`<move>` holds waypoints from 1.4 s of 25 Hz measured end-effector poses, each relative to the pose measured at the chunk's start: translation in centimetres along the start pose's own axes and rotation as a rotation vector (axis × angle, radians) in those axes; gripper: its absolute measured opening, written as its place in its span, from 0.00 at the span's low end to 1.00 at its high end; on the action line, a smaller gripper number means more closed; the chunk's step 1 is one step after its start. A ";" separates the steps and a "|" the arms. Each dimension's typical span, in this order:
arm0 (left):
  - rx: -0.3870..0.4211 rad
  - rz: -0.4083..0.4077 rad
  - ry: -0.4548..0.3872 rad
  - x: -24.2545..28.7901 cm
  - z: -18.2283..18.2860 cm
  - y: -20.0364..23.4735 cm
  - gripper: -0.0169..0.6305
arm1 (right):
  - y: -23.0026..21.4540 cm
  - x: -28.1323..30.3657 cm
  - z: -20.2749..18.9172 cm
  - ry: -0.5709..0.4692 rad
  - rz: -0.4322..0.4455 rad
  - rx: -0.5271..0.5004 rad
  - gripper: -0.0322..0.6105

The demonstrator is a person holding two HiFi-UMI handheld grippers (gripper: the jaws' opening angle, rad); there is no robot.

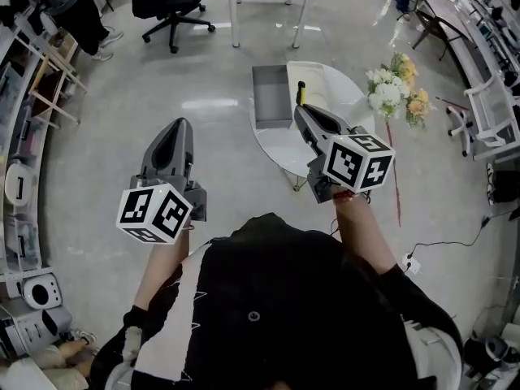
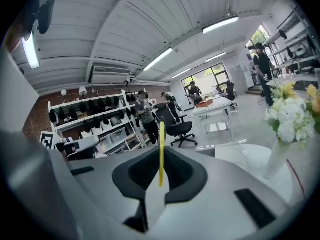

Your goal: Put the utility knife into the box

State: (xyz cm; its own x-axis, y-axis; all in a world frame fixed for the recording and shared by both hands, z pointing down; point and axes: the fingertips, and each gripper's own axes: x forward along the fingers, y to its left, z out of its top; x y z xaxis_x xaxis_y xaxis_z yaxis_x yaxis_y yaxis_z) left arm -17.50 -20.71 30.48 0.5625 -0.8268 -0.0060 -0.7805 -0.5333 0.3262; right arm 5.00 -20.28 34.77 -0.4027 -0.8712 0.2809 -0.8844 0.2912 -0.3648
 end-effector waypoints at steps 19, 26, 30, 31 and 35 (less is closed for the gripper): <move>-0.024 0.155 -0.005 2.3 1.0 7.7 0.04 | -7.5 10.0 -4.2 0.230 -0.085 -0.024 0.10; -0.032 0.230 0.006 3.2 1.7 12.2 0.04 | -9.4 15.3 -5.2 0.294 -0.093 0.012 0.10; -0.036 0.258 0.000 3.4 2.3 13.3 0.04 | -10.4 16.9 -5.7 0.329 -0.095 0.047 0.10; -0.036 0.265 -0.003 3.4 2.4 13.8 0.04 | -10.5 17.4 -6.0 0.340 -0.090 0.062 0.10; -0.046 0.282 -0.010 4.0 2.5 15.3 0.04 | -11.5 19.3 -7.1 0.381 -0.105 0.078 0.10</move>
State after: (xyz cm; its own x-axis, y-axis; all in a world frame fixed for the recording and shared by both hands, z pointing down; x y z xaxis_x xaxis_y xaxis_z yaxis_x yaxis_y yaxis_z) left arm -27.90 -32.62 33.11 0.3218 -0.9433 0.0815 -0.8926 -0.2736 0.3584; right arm 5.74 -37.67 50.67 -0.3828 -0.6815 0.6237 -0.9106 0.1647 -0.3790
